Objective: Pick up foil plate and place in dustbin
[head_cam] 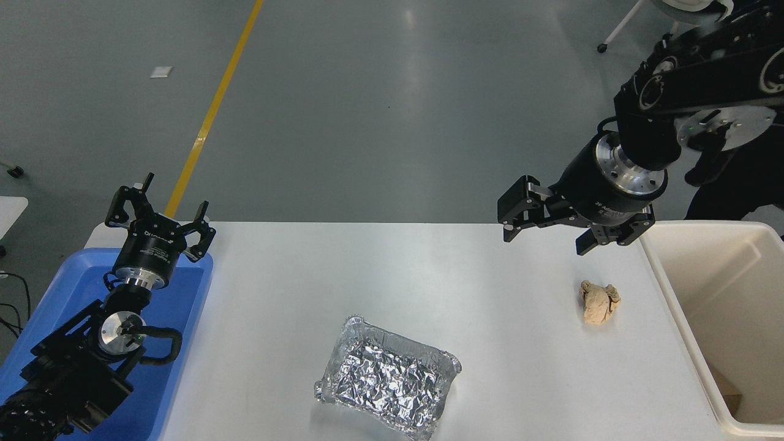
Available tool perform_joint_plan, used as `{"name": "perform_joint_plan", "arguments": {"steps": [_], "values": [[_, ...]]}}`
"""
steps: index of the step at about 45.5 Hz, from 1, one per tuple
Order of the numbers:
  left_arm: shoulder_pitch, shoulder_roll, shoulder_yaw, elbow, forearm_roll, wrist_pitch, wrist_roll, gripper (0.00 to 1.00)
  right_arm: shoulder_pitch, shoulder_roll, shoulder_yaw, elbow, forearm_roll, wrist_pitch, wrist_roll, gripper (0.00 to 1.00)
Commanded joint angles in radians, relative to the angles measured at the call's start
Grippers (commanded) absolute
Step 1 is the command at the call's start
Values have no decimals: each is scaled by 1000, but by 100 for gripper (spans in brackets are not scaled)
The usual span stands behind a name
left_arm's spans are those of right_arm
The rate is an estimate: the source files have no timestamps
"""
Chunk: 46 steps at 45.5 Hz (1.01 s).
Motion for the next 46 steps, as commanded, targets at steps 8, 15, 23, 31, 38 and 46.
{"name": "perform_joint_plan", "arguments": {"steps": [8, 15, 23, 31, 38, 46], "values": [[-1, 0, 0, 1, 1, 1, 0, 99, -268, 110, 15, -57, 0, -235, -1, 100], [-1, 0, 0, 1, 1, -1, 0, 99, -413, 116, 35, -100, -1, -299, -1, 100], [-1, 0, 0, -1, 1, -1, 0, 99, -528, 116, 99, -100, 0, -362, -1, 100], [1, 0, 0, 1, -1, -1, 0, 99, -614, 111, 181, -108, -1, -391, -1, 100], [-1, 0, 0, 1, -1, -1, 0, 99, -707, 116, 201, -137, -1, -451, -1, 100], [1, 0, 0, -1, 1, -1, 0, 99, -781, 116, 260, -157, -1, -500, -1, 100]]}}
